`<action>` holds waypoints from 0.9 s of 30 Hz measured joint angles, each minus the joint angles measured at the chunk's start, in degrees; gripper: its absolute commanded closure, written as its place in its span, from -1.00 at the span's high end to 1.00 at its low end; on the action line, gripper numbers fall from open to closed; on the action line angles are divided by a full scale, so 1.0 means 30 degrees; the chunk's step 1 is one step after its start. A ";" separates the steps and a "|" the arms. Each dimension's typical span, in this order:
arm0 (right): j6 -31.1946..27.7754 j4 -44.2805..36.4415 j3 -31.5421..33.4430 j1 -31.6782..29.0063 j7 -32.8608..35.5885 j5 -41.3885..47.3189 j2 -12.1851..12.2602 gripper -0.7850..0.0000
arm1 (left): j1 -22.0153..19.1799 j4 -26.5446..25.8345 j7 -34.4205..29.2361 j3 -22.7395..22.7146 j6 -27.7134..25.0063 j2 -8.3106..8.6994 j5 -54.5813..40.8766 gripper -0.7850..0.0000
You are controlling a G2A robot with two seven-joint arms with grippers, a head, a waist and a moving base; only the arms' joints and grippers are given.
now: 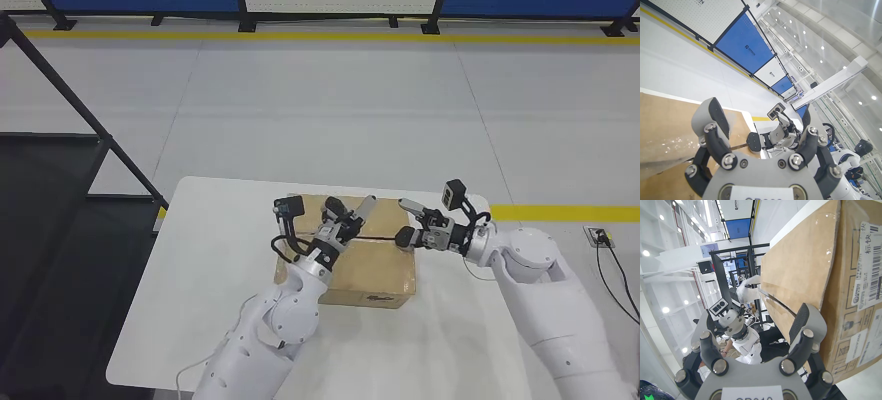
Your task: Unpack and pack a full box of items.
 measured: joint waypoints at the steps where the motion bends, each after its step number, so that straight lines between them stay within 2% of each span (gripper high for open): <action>1: -0.0029 0.0128 -0.0056 0.0063 0.0057 -0.0012 -0.0009 1.00 | -0.0047 0.0083 -0.0033 0.0037 0.0024 -0.0035 0.0029 1.00; 12: -0.0696 0.0958 -0.0164 0.0150 0.0337 0.0182 -0.0006 1.00 | -0.0439 0.1015 -0.0404 0.0557 0.0047 -0.0463 0.0451 1.00; 27: -0.0931 0.0729 0.0103 -0.0151 0.0225 0.0358 0.0129 1.00 | -0.0318 0.1296 -0.1215 0.1022 -0.0151 -0.0863 0.1374 1.00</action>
